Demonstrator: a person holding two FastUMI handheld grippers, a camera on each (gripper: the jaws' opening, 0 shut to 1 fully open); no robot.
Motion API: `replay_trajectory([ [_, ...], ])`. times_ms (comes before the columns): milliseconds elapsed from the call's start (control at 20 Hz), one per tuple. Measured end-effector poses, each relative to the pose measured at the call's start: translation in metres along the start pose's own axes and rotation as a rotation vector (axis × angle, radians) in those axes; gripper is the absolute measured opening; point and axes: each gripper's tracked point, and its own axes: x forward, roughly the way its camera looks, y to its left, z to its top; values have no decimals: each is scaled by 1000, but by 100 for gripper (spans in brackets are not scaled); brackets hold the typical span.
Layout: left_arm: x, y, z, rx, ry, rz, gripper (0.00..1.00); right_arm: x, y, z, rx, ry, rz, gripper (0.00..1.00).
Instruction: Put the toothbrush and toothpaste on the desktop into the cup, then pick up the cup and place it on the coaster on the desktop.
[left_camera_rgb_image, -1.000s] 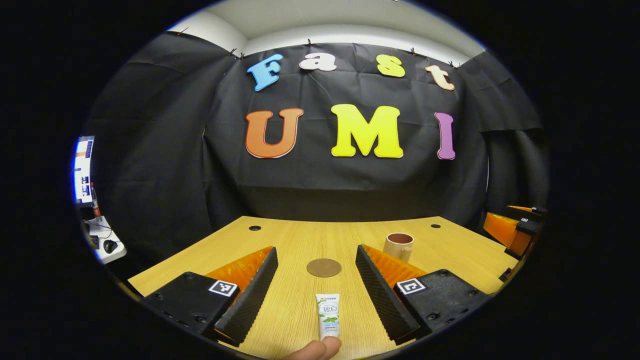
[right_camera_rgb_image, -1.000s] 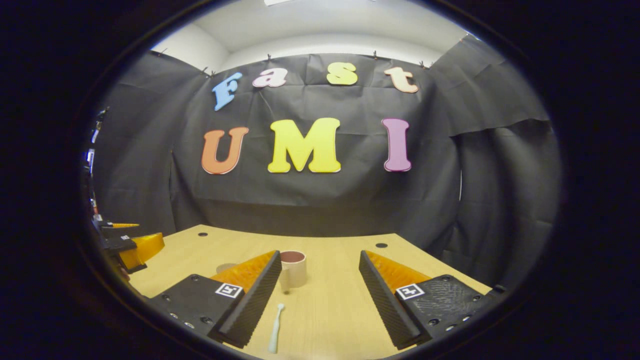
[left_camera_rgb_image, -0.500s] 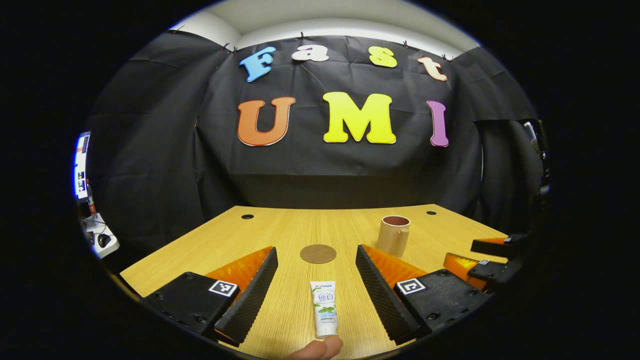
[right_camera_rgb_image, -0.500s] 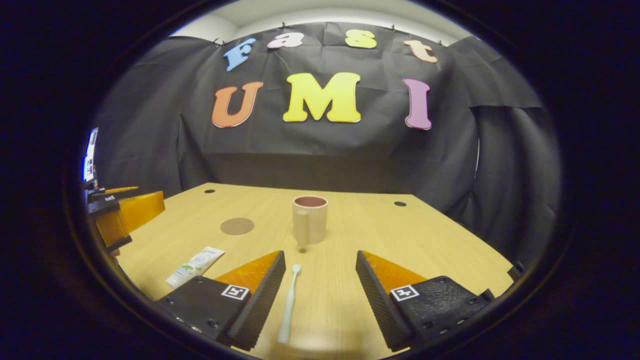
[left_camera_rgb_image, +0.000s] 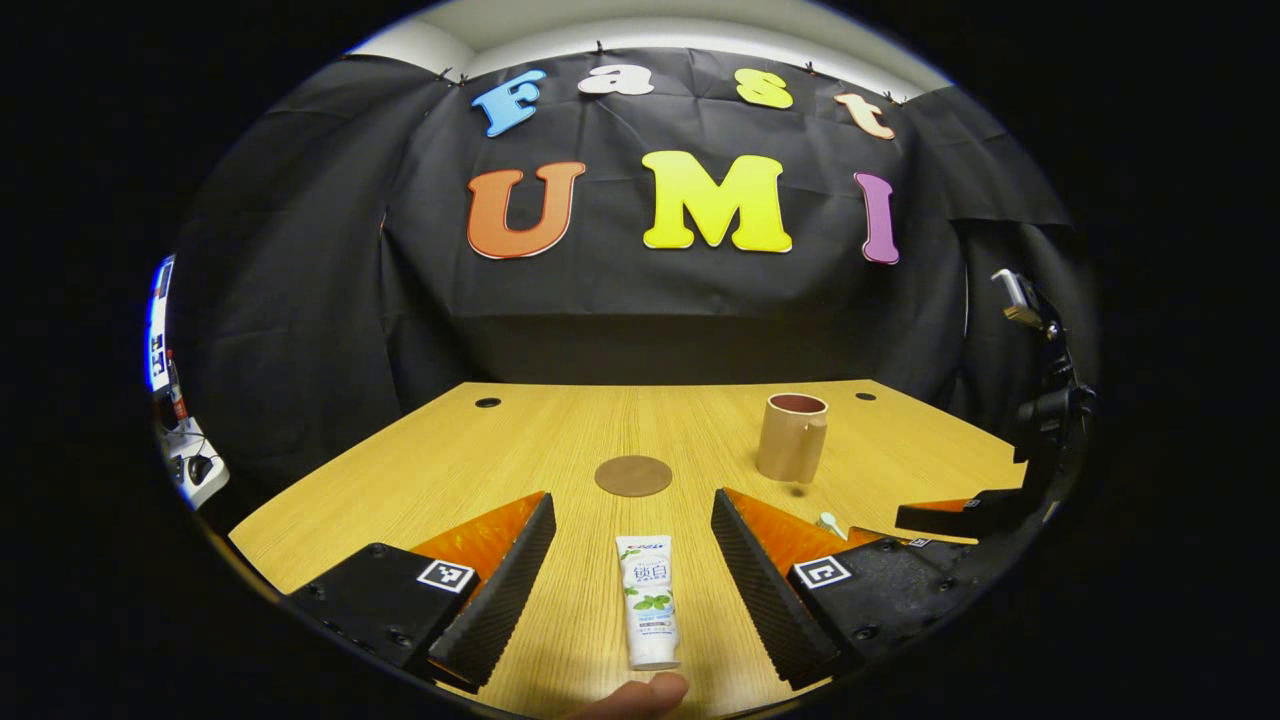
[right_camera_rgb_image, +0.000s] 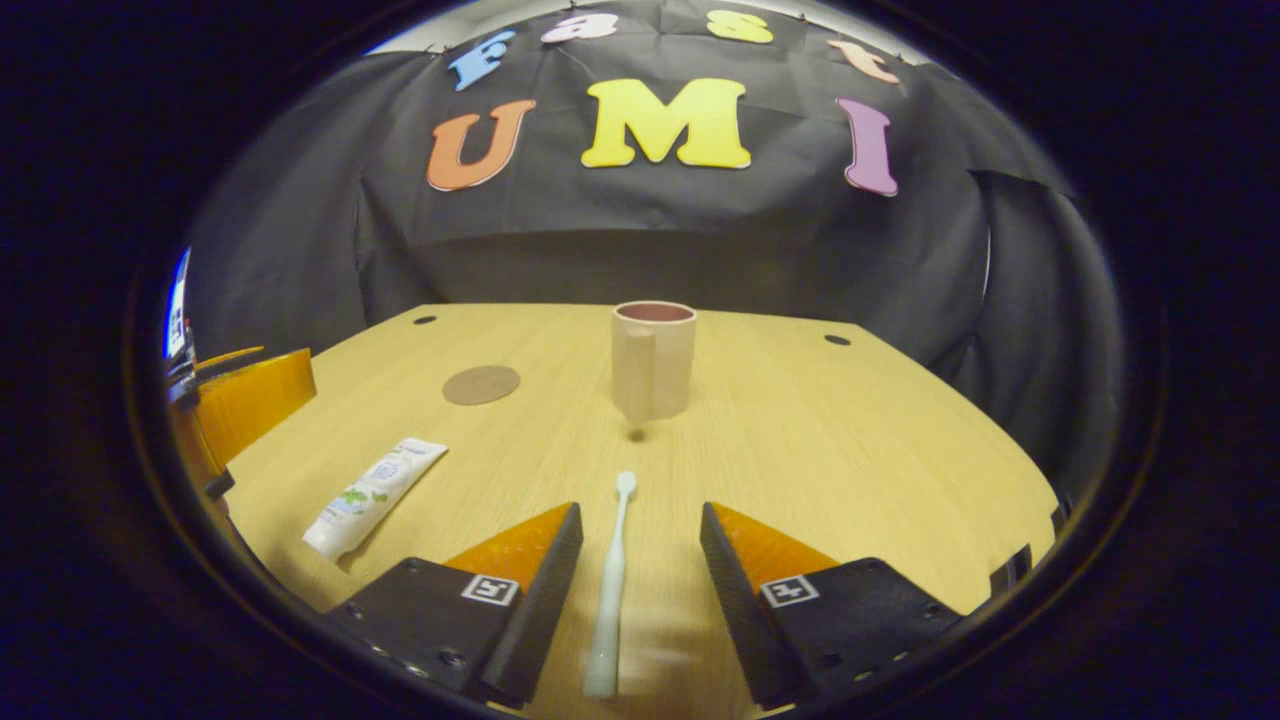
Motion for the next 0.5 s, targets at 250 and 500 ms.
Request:
replay_trajectory([
  [250,5,2,-8,-1,21,3,100,4,11,-10,-31,60,27,46],
  [500,8,3,-12,0,43,3,100,12,16,-18,-5,115,38,16],
])
